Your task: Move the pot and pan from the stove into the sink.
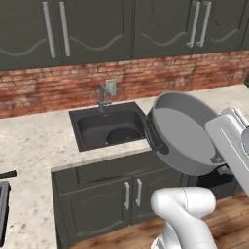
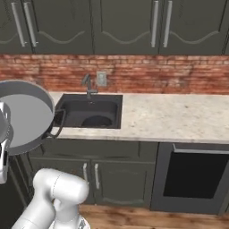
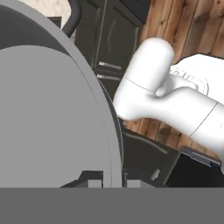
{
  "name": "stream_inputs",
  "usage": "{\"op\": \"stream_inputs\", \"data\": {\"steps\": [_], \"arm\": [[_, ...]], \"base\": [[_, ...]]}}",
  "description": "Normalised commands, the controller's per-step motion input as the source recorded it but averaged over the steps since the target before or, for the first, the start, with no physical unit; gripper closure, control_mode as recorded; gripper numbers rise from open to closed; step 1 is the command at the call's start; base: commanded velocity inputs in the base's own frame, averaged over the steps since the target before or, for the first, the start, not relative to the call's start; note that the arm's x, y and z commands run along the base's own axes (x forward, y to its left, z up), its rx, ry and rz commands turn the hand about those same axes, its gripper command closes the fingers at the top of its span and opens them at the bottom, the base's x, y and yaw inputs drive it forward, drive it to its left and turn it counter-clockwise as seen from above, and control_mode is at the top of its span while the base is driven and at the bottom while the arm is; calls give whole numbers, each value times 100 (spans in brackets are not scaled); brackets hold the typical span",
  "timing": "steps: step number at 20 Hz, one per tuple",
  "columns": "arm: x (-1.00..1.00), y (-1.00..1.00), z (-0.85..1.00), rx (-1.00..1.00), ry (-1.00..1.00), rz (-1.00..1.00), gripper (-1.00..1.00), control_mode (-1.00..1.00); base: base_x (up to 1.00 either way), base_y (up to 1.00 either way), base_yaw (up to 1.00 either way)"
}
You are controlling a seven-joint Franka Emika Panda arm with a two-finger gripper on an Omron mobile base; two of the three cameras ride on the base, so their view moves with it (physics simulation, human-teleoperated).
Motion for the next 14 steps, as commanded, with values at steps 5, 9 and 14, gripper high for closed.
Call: {"op": "stream_inputs", "data": {"steps": [5,9,14], "arm": [[0,0,0,0,0,0,100,100],[0,0,0,0,0,0,100,100],[0,0,0,0,0,0,100,100]], "base": [[70,4,-6],[63,6,-5],[61,6,-5]]}}
